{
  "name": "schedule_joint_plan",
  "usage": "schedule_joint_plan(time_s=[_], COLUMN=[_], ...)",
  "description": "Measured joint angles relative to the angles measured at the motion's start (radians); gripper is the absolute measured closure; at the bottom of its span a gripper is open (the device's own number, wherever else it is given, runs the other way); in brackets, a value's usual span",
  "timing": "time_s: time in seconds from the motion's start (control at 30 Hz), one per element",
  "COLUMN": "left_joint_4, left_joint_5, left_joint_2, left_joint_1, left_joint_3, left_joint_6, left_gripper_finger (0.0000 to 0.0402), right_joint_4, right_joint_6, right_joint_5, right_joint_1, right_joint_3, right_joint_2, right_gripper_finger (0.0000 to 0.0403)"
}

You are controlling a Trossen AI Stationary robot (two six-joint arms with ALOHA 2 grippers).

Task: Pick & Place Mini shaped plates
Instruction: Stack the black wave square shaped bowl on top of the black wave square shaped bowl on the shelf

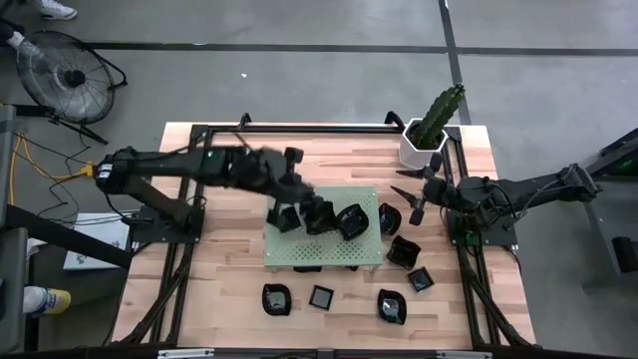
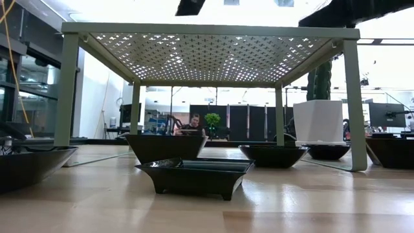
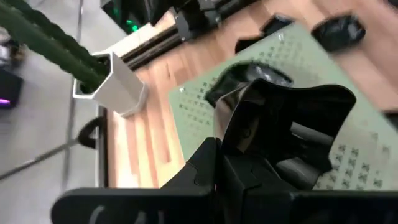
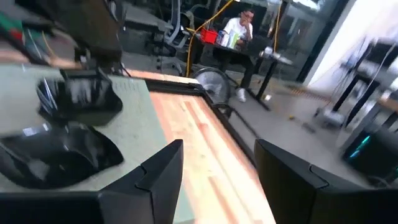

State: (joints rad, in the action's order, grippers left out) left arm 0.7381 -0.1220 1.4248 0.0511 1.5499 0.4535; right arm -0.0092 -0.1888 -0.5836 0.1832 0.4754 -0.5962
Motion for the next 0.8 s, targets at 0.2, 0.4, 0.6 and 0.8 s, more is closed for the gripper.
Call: schedule_joint_plan(time_s=[0.2,0.4,0.6,0.8], left_joint_4=[0.028,0.037,0.020,0.043], left_joint_5=[0.128,0.197,0.247,0.281], left_joint_2=[0.028,0.059,0.086,0.103], left_joint_1=[-0.097,-0.130,-0.130,-0.130], left_joint_3=[0.011,0.007,0.010,0.008], left_joint_6=[-0.079,-0.217,-0.326,-0.419], left_gripper_finger=[0.0401,0.0401,0.0401,0.0401], right_joint_4=[-0.002,-0.002,-0.002,-0.002], right_joint_6=[0.251,0.368,0.368,0.368], right_joint_5=[0.020,0.020,0.020,0.020], right_joint_1=[0.000,0.000,0.000,0.000], right_joint_3=[0.000,0.000,0.000,0.000], right_joint_2=[0.000,0.000,0.000,0.000], right_gripper_finger=[0.0210,0.0210,0.0210,0.0210])
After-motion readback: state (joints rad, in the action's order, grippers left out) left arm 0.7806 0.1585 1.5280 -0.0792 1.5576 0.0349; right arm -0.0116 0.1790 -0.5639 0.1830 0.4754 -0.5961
